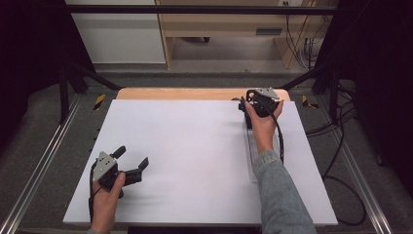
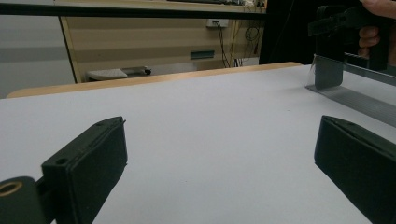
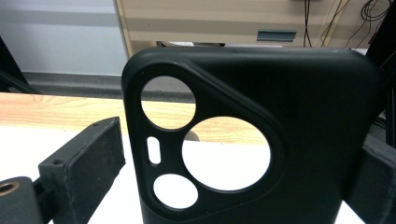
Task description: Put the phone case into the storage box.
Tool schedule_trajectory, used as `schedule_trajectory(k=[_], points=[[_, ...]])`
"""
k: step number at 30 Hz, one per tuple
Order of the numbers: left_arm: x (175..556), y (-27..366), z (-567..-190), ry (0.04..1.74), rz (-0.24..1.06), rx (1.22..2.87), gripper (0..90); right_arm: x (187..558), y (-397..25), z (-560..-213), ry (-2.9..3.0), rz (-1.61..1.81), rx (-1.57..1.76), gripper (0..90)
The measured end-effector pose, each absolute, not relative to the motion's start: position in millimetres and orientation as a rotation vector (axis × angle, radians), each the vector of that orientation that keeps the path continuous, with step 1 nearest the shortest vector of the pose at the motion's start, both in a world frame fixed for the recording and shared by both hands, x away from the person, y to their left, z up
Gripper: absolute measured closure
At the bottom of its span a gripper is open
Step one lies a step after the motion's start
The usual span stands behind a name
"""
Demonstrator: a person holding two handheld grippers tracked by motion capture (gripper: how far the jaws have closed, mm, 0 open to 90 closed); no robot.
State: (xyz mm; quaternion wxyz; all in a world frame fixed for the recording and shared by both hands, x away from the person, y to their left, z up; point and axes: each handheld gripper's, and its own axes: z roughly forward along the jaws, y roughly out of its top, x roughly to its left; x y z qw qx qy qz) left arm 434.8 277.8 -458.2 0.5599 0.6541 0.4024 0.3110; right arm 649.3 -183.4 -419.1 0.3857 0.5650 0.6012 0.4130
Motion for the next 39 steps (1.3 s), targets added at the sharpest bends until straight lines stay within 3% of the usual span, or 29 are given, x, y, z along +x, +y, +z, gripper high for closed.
schedule_trajectory(k=[39], points=[[434, 277, -458, 0.945, 0.742, 1.545, 2.5, 633, -197, -392, 1.471, 1.109, 1.428, 4.5]])
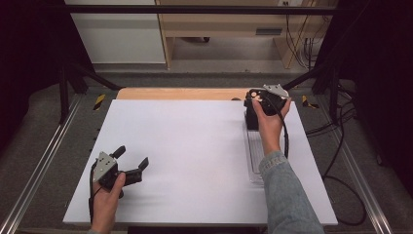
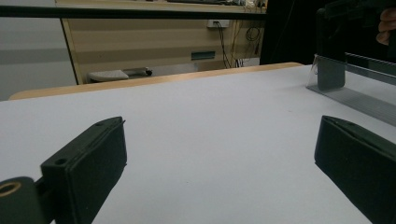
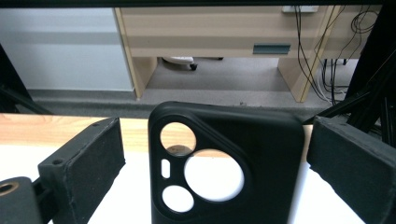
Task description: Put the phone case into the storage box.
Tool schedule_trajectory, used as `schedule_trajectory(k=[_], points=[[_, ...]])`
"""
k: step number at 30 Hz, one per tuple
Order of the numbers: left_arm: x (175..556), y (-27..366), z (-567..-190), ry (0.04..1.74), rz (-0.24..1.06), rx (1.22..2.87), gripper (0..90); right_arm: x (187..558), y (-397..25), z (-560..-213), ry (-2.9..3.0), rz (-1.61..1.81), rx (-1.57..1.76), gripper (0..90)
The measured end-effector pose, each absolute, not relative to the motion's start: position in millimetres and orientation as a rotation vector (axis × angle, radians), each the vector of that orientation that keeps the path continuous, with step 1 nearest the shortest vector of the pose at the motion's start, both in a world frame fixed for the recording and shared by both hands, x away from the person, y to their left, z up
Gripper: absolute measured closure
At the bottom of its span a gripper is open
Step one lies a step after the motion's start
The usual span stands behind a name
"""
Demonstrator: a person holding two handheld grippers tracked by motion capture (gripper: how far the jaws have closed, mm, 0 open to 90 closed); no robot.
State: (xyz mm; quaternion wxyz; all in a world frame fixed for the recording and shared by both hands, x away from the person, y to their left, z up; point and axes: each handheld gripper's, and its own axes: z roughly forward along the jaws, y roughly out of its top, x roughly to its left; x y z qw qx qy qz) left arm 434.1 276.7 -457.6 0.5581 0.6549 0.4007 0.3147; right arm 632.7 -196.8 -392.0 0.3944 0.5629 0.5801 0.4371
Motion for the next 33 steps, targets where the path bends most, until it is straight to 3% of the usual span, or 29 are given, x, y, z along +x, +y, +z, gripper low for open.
schedule_trajectory(k=[33], points=[[433, 275, -457, 0.938, 0.739, 1.549, 2.5, 617, -192, -376, 1.561, 1.195, 1.424, 3.7]])
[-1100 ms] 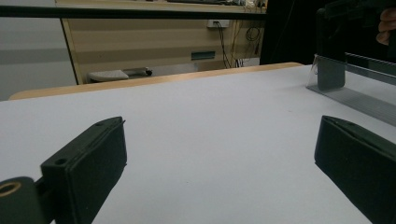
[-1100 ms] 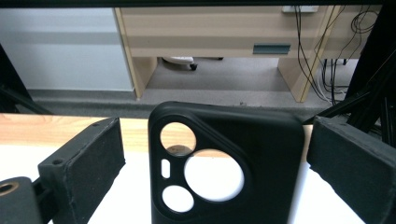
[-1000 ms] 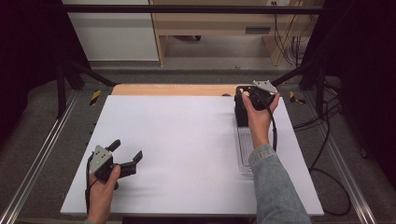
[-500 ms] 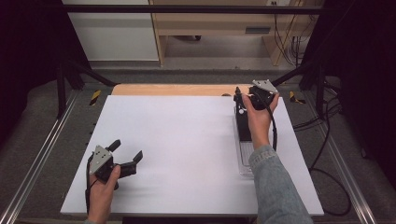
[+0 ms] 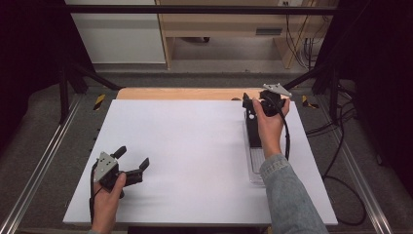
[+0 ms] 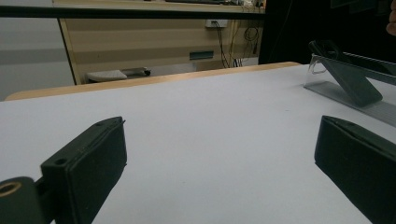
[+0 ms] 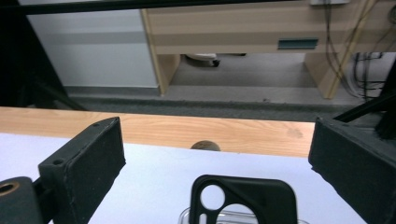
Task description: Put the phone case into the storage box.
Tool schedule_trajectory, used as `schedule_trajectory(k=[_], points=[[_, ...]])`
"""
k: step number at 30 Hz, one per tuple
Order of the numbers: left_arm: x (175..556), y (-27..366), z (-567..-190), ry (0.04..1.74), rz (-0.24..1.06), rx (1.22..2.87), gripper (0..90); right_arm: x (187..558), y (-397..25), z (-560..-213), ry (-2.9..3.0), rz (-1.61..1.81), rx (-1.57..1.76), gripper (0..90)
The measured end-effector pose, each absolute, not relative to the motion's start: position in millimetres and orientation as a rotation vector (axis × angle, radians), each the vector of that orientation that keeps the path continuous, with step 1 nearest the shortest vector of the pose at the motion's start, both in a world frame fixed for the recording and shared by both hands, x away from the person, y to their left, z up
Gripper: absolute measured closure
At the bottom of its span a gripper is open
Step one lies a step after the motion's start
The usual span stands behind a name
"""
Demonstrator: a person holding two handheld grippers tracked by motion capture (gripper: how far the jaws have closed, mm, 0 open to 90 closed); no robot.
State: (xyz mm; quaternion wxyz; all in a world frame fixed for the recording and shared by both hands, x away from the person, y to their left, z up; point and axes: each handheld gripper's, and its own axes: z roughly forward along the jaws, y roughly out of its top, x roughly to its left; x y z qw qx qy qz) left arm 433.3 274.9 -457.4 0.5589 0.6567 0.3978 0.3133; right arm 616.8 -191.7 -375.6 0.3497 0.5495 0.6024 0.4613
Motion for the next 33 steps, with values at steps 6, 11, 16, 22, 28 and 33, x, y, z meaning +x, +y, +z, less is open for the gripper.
schedule_trajectory(k=[6, 11, 16, 22, 28, 33], points=[[433, 275, -457, 0.936, 0.744, 1.544, 2.5, 611, -191, -370, 1.584, 1.223, 1.408, 3.7], [432, 280, -456, 0.948, 0.747, 1.532, 2.5, 606, -191, -365, 1.614, 1.24, 1.388, 4.1], [431, 281, -455, 0.949, 0.747, 1.527, 2.5, 598, -194, -357, 1.617, 1.276, 1.375, 4.6], [429, 280, -455, 0.943, 0.747, 1.536, 2.5, 588, -195, -348, 1.64, 1.323, 1.342, 4.5], [427, 280, -455, 0.947, 0.747, 1.536, 2.5, 581, -200, -342, 1.636, 1.351, 1.323, 4.5], [426, 280, -453, 0.941, 0.713, 1.543, 2.4, 577, -204, -338, 1.617, 1.352, 1.326, 4.0]])
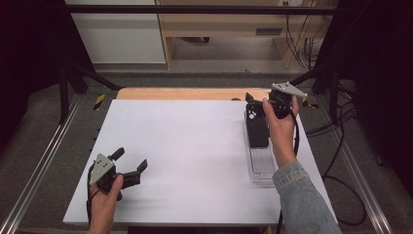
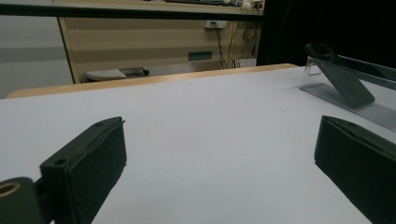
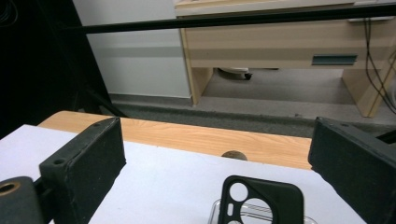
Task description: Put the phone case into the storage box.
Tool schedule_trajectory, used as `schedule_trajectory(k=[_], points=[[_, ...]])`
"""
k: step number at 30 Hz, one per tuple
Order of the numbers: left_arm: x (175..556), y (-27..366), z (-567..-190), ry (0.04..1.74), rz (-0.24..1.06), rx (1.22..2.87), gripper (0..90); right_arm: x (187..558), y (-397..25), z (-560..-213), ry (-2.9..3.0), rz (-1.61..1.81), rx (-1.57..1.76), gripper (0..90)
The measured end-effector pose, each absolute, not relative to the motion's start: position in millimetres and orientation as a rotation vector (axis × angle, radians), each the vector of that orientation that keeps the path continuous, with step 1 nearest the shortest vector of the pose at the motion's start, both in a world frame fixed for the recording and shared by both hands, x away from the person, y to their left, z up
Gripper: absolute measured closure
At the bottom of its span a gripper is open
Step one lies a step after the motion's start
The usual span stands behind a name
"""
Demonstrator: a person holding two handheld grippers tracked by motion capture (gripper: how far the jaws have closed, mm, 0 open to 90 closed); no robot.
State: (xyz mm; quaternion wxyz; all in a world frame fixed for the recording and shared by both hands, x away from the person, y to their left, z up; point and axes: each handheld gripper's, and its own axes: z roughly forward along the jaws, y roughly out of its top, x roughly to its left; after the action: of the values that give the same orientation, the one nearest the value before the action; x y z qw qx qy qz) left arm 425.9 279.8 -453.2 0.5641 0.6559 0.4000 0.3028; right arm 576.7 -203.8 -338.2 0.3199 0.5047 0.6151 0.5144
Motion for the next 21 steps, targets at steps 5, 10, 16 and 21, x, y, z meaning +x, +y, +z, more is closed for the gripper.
schedule_trajectory(k=[5, 10, 16, 21], points=[[426, 285, -451, 0.937, 0.706, 1.544, 2.6, 568, -210, -334, 1.576, 1.373, 1.332, 3.8], [424, 290, -451, 0.938, 0.708, 1.547, 2.6, 559, -217, -331, 1.571, 1.379, 1.322, 3.9], [421, 296, -450, 0.937, 0.715, 1.553, 2.6, 548, -225, -326, 1.566, 1.396, 1.306, 3.9], [415, 302, -449, 0.929, 0.714, 1.552, 2.6, 540, -233, -322, 1.587, 1.407, 1.289, 3.9]])
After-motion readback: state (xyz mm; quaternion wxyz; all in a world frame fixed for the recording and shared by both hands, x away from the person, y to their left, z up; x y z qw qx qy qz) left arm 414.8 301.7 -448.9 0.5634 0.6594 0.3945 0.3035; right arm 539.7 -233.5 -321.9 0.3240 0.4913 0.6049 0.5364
